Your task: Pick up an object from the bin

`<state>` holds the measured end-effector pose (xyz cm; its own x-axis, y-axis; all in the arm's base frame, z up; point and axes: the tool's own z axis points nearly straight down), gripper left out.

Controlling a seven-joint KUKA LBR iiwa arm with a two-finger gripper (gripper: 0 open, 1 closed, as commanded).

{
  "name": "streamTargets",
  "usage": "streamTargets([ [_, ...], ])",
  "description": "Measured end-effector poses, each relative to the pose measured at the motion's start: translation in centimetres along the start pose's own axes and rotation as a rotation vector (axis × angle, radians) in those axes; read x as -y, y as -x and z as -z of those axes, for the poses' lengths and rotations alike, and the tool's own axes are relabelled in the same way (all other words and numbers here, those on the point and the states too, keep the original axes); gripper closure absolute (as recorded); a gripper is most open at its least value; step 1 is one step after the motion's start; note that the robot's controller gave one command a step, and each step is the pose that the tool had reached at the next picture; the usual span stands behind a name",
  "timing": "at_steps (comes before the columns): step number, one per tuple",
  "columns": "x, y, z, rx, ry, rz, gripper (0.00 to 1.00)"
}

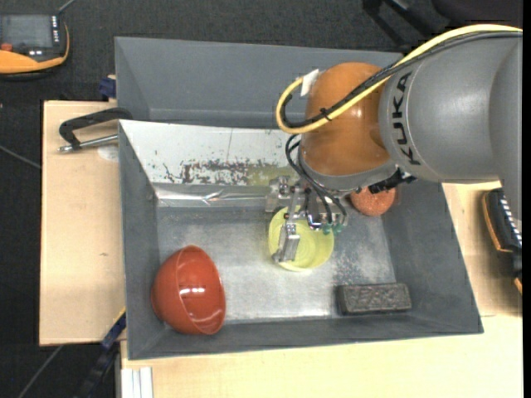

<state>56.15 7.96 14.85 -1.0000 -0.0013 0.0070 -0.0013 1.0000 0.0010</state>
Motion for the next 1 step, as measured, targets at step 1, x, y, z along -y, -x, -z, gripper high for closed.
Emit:
streamTargets([
  [1, 3.74, 0.44, 10.62, 0.016, 0.000, 0.101, 0.00],
])
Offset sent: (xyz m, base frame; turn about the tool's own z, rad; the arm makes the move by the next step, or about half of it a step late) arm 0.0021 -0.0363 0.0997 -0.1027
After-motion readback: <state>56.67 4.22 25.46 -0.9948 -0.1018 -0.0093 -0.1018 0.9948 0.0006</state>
